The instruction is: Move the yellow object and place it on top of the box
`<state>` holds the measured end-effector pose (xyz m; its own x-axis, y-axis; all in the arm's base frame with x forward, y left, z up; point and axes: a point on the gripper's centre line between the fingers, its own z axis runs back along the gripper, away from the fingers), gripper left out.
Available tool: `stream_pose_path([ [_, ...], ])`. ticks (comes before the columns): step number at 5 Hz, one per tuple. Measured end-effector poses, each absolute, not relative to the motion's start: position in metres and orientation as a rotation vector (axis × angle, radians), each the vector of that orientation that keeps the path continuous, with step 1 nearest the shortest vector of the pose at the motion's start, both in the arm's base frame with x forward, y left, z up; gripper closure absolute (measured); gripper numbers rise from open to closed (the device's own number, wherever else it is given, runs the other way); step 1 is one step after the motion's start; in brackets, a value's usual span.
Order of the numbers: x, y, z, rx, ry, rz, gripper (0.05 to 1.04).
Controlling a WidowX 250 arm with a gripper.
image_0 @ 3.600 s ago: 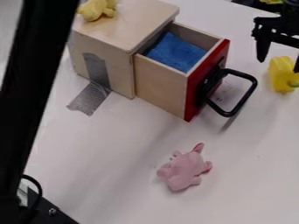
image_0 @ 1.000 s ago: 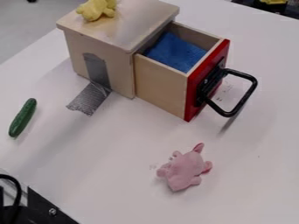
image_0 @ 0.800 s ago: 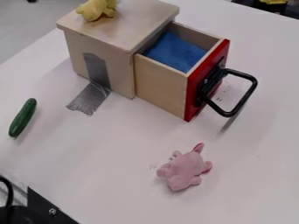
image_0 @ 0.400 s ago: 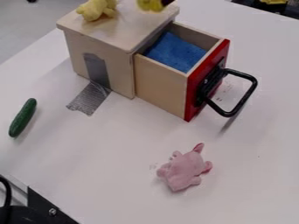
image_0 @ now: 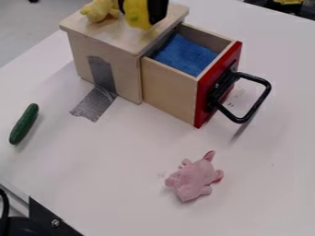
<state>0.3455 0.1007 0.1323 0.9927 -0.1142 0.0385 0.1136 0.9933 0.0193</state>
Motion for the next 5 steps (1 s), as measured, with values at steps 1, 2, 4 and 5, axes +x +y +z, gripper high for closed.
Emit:
stream_pose_path([
  [1,0.34,0.108,0.132,0.03,-0.013,-0.122,0.154],
  [2,0.34,0.111,0.136,0.042,0.021,-0.133,0.084],
  [4,0.342,0.107,0.148,0.044,0.029,-0.155,0.084],
  [5,0.34,0.102,0.148,0.019,0.036,-0.145,0.084],
])
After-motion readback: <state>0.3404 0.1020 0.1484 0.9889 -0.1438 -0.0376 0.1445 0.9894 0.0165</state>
